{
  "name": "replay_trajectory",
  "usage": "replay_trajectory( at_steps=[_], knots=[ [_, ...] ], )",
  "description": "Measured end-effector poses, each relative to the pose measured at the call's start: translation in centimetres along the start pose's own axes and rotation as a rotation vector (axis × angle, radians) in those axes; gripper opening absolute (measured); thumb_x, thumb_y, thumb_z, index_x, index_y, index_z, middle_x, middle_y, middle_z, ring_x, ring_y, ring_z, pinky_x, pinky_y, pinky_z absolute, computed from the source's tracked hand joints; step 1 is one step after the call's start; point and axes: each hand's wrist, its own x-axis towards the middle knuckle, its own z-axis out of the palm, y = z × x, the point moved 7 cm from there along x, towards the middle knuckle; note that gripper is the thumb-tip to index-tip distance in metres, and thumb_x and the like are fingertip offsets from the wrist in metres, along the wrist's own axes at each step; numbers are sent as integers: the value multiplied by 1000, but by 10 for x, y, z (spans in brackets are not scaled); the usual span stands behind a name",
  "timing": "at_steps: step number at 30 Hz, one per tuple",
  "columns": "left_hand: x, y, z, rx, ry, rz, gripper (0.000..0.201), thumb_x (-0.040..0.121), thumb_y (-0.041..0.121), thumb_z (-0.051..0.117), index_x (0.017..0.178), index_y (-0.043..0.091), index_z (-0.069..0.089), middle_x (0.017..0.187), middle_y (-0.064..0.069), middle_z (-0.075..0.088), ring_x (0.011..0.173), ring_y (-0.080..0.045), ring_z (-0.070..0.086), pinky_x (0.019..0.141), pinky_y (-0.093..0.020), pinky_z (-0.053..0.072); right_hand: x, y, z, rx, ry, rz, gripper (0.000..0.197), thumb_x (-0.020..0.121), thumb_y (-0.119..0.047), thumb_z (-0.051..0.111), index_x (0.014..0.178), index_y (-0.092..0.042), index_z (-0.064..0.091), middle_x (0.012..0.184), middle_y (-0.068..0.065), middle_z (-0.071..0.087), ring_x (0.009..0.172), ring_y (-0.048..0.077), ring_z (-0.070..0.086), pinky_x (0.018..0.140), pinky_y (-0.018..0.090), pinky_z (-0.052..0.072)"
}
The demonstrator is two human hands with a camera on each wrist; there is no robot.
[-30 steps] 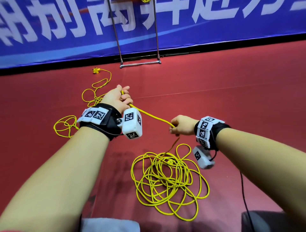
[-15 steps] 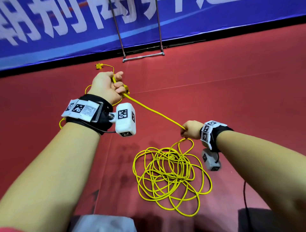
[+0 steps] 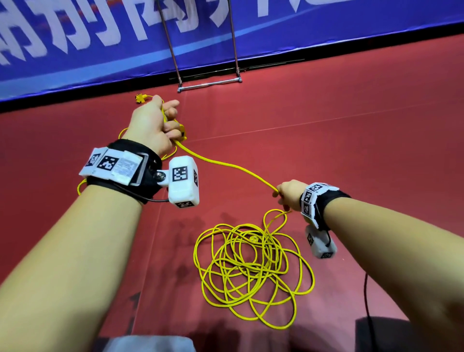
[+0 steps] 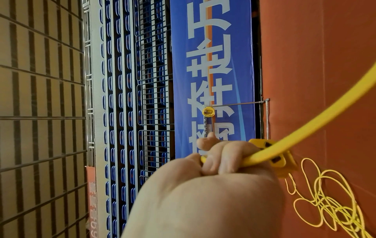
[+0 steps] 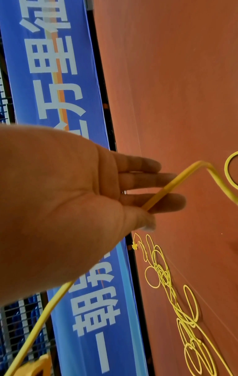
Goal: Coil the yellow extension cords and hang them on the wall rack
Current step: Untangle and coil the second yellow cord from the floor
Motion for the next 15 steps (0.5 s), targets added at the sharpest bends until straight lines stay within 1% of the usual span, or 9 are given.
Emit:
replay_trajectory(
  at_steps=[1,4,5,6,8,9,10,13,15],
  knots=[
    [-2,0,2,35,-18,0,41,107,40,29,94,13,56,54,8,40,36,-4,20,34,-18,15,-1,-1,-1,-30,-5,-6,34,95,-10,56,129,-15,59,92,3,70,89,21,68,77,24,50],
    [-4,-3,10,115,-73,-14,41,107,38,28,94,12,56,59,8,38,36,-3,19,33,-17,13,-4,-1,-3,-138,-7,1,34,94,-9,57,126,-17,62,115,6,69,100,24,68,82,28,50],
    [-4,-4,12,137,-87,-23,41,107,38,29,94,12,57,59,8,39,36,-3,19,33,-17,12,-5,0,-4,-163,-8,13,33,93,-10,59,124,-17,63,117,7,68,102,25,67,81,29,49],
    [-3,-6,13,160,-100,-30,41,107,38,29,93,11,57,59,7,39,35,-3,19,33,-17,12,-5,1,-6,-184,1,26,29,92,-13,62,121,-17,64,114,8,67,101,27,67,78,29,48],
    [-2,-9,16,212,-122,-34,41,107,37,29,93,10,58,57,7,40,34,-2,19,32,-16,12,-8,1,-15,-197,62,52,17,91,-24,66,107,-17,65,100,8,64,96,29,68,71,30,45],
    [-1,-10,18,233,-132,-33,41,107,37,30,93,10,58,56,7,41,33,-2,20,31,-16,12,-8,3,-21,-177,110,68,15,90,-28,68,98,-17,63,95,7,65,91,29,68,69,30,45],
    [-1,-12,19,250,-143,-32,41,107,37,31,93,10,59,56,7,42,33,-2,20,30,-16,13,-7,4,-28,-137,158,88,19,89,-32,69,90,-17,58,91,6,68,84,28,69,68,30,47],
    [-2,-17,24,289,-173,-30,40,107,37,33,94,11,61,57,7,43,34,-3,21,32,-16,14,-1,8,-42,112,255,155,29,85,-36,73,81,-14,54,70,5,73,66,23,71,71,37,59],
    [0,-21,28,318,-188,-19,40,106,39,35,93,12,62,58,7,42,36,-3,22,36,-16,12,0,5,-52,349,319,153,30,83,-34,76,78,-12,55,59,4,70,58,24,70,66,41,60]
  ],
)
